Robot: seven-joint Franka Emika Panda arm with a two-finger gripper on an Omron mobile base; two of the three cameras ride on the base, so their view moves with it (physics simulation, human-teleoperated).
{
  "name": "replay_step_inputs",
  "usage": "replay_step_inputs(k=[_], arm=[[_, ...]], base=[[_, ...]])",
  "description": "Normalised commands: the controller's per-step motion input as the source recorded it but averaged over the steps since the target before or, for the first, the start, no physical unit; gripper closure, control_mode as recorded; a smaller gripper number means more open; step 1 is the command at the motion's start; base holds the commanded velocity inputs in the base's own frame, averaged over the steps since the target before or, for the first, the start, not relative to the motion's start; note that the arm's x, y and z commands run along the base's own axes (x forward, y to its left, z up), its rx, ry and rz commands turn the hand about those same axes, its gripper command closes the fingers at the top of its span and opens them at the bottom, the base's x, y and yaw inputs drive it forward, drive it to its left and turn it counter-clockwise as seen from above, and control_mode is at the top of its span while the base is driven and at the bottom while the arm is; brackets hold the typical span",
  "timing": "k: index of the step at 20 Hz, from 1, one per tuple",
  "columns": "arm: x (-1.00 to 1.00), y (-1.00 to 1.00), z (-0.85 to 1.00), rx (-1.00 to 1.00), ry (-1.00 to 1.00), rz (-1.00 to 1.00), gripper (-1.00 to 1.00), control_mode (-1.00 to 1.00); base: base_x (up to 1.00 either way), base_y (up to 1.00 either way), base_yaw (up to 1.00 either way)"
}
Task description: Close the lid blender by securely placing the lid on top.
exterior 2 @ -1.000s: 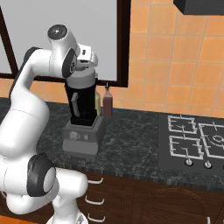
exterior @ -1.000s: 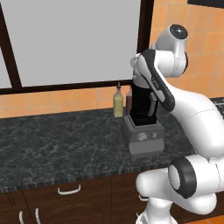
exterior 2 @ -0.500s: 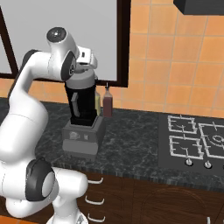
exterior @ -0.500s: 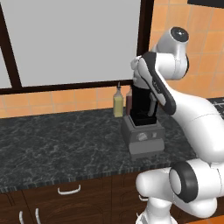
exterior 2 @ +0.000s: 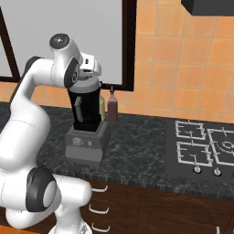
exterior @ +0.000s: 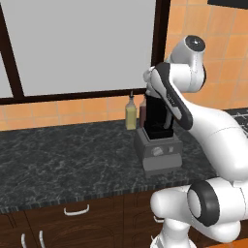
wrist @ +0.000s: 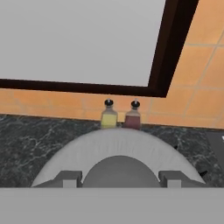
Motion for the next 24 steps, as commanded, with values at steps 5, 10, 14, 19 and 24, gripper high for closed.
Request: replay_step_inputs(k=[5, 10, 14, 19, 24], arm=[[0.0, 0.0, -0.35, -0.01, 0.02, 0.0, 1.0, -1.0], [-0.06, -0.06, -0.08, 0.0, 0.0, 0.0, -1.0, -1.0], [-0.27, -0.19, 0.0, 0.0, 0.0, 0.0, -1.0, -1.0], [-0.41, -0.22, 0.0, 0.0, -0.04, 0.0, -1.0, -1.0], [-0.71, -0.15, 0.0, 0.0, -0.03, 0.0, -1.0, -1.0]], base=[[0.0, 0.0, 0.0], [0.0, 0.0, 0.0], [0.0, 0.0, 0.0], [0.0, 0.0, 0.0], [0.0, 0.0, 0.0]])
